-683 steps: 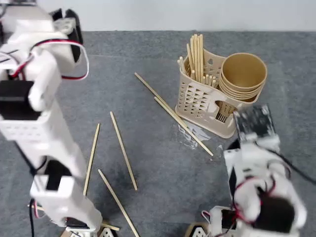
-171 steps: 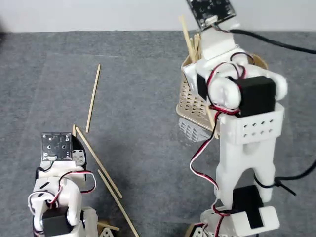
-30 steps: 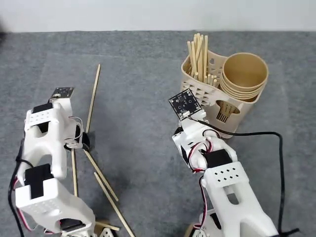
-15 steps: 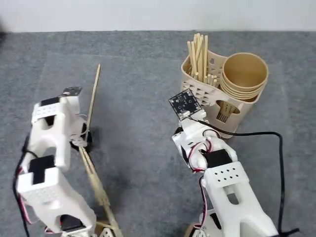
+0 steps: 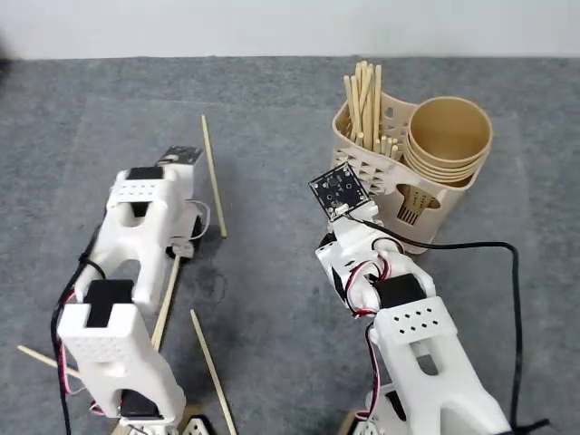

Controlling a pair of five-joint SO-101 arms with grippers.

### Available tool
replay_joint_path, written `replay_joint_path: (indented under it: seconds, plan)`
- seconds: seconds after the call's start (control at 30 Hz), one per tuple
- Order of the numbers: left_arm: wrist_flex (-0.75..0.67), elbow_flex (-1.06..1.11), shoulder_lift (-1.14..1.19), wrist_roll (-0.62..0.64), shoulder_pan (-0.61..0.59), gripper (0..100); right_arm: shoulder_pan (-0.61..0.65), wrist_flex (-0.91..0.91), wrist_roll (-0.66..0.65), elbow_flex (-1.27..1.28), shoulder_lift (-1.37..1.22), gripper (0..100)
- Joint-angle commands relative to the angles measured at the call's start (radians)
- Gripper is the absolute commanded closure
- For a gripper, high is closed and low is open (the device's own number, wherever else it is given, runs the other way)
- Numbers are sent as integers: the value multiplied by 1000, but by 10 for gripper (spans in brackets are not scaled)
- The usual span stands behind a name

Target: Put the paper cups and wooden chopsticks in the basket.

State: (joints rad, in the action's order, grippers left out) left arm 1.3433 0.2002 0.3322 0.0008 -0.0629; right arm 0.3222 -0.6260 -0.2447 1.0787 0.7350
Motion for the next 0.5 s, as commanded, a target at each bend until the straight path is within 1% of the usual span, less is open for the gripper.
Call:
replay_joint_path:
  seconds: [0.0,0.23,0.4,0.47]
  plan:
    - [75,-110,-140,15,26,988,7,8,-6,-5,28,986]
    - [239,-383,-255,15,26,988,2,8,-6,-5,31,987]
    - [275,-590,-258,15,29,988,2,8,-8,-5,33,987]
    - [275,-664,-258,18,49,988,2,8,-8,-5,33,987]
